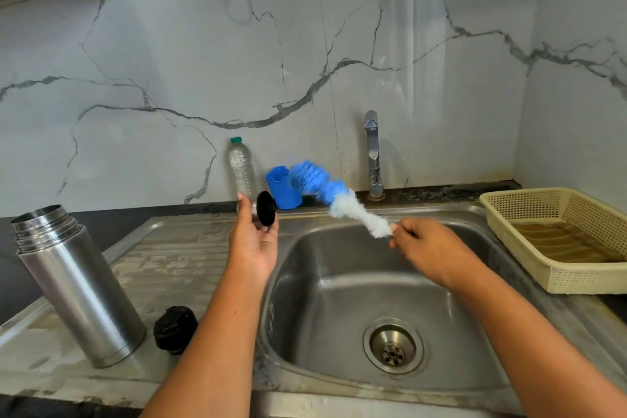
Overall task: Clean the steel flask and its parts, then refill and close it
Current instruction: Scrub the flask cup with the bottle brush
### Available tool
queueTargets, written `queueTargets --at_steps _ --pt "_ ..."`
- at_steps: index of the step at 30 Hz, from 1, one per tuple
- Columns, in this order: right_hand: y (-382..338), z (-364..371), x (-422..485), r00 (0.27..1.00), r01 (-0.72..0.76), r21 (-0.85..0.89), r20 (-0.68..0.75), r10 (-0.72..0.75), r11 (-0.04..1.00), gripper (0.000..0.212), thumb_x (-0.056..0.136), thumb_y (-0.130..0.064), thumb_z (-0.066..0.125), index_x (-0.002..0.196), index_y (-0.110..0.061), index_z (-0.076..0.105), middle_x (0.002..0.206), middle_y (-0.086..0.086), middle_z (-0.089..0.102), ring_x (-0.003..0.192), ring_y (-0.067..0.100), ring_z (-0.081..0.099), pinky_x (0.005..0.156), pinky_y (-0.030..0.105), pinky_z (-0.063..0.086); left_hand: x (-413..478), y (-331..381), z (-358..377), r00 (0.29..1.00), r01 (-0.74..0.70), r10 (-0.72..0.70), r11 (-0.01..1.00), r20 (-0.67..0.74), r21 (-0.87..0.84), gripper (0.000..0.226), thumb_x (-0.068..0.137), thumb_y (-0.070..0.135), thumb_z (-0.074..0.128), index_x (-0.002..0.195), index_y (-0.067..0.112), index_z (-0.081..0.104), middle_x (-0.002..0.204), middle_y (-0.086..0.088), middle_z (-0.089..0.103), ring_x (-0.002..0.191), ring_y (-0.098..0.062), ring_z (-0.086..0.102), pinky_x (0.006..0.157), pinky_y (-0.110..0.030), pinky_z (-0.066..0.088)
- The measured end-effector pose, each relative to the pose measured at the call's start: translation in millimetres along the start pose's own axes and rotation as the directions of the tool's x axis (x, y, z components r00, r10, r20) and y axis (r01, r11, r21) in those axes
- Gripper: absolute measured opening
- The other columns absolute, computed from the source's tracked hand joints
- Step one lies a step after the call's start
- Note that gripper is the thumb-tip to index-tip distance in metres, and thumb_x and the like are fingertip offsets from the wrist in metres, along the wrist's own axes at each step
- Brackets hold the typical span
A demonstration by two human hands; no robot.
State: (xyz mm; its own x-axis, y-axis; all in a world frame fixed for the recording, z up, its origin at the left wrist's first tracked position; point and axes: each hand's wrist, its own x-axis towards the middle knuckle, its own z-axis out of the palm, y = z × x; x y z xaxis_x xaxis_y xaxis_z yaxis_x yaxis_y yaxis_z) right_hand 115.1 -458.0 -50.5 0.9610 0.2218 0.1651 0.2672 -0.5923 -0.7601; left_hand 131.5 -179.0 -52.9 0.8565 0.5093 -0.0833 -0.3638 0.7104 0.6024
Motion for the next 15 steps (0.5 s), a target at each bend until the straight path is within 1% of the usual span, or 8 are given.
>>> queueTargets --at_steps 2,4,5,6,7,9,11,15 --pt "-1 4 -3 0.999 0.036 -0.062 -0.003 -0.036 0.997 0.026 0.104 -0.041 0.050 0.087 -0.029 0.066 0.071 -0.002 0.066 0.061 0.013 0.056 0.060 0.035 0.048 -2 -5 1 1.000 0.030 -0.030 0.999 0.002 -0.012 0.046 0.094 0.041 0.069 0.126 0.009 0.059 0.118 -0.015 0.069 0.111 -0.022 0.069 0.090 -0.033 0.059" --pt "-6 11 -7 0.997 0.071 -0.095 0.009 -0.071 0.993 0.022 0.103 -0.042 0.051 0.090 -0.032 0.065 0.071 0.000 0.066 0.061 0.012 0.057 0.062 0.037 0.051 -5 -4 4 0.999 0.045 -0.045 0.999 0.015 -0.001 0.041 0.093 0.042 0.070 0.114 0.009 0.059 0.119 -0.016 0.068 0.115 -0.025 0.067 0.099 -0.037 0.056" --pt "-7 14 -9 0.996 0.084 -0.090 0.014 -0.083 0.992 0.020 0.103 -0.041 0.052 0.092 -0.033 0.065 0.070 0.000 0.066 0.061 0.012 0.057 0.061 0.035 0.050 -6 -4 4 0.999 0.051 -0.051 0.998 0.005 0.024 0.041 0.092 0.045 0.070 0.111 0.010 0.059 0.117 -0.014 0.068 0.113 -0.023 0.066 0.101 -0.036 0.054" --pt "-9 17 -10 0.996 0.094 -0.082 0.014 -0.093 0.992 0.018 0.104 -0.040 0.052 0.093 -0.034 0.065 0.069 -0.001 0.065 0.060 0.011 0.056 0.059 0.031 0.047 -6 -4 4 0.999 0.052 -0.051 0.997 -0.011 0.062 0.043 0.090 0.050 0.070 0.109 0.013 0.060 0.112 -0.009 0.067 0.106 -0.020 0.063 0.098 -0.034 0.052" --pt "-11 19 -10 0.995 0.100 -0.074 0.008 -0.100 0.992 0.017 0.104 -0.040 0.052 0.095 -0.033 0.066 0.067 -0.002 0.063 0.058 0.009 0.055 0.057 0.028 0.045 -5 -5 3 0.999 0.051 -0.048 0.993 -0.024 0.105 0.045 0.088 0.054 0.070 0.110 0.015 0.062 0.107 -0.005 0.067 0.098 -0.016 0.059 0.091 -0.030 0.049" --pt "-12 21 -10 0.994 0.108 -0.059 -0.015 -0.109 0.992 0.018 0.104 -0.039 0.052 0.098 -0.031 0.068 0.064 -0.005 0.060 0.056 0.007 0.052 0.055 0.025 0.042 -3 -5 2 0.999 0.047 -0.044 0.990 -0.025 0.132 0.051 0.086 0.054 0.072 0.122 0.018 0.065 0.106 -0.002 0.065 0.087 -0.012 0.052 0.078 -0.025 0.043" --pt "-13 22 -10 0.993 0.106 -0.045 -0.040 -0.107 0.993 0.020 0.104 -0.038 0.053 0.101 -0.030 0.070 0.062 -0.006 0.060 0.054 0.007 0.051 0.054 0.024 0.041 -2 -4 2 0.999 0.038 -0.037 0.994 -0.012 0.098 0.056 0.088 0.043 0.075 0.136 0.017 0.062 0.116 -0.003 0.065 0.089 -0.011 0.055 0.077 -0.022 0.044" --pt "-13 22 -10 0.991 0.107 -0.034 -0.073 -0.110 0.994 0.020 0.103 -0.037 0.054 0.106 -0.034 0.074 0.066 -0.004 0.065 0.054 0.007 0.053 0.055 0.025 0.044 0 -5 4 1.000 -0.003 0.003 1.000 0.011 0.026 0.052 0.094 0.015 0.072 0.143 0.017 0.056 0.133 -0.006 0.066 0.111 -0.016 0.063 0.090 -0.025 0.050"
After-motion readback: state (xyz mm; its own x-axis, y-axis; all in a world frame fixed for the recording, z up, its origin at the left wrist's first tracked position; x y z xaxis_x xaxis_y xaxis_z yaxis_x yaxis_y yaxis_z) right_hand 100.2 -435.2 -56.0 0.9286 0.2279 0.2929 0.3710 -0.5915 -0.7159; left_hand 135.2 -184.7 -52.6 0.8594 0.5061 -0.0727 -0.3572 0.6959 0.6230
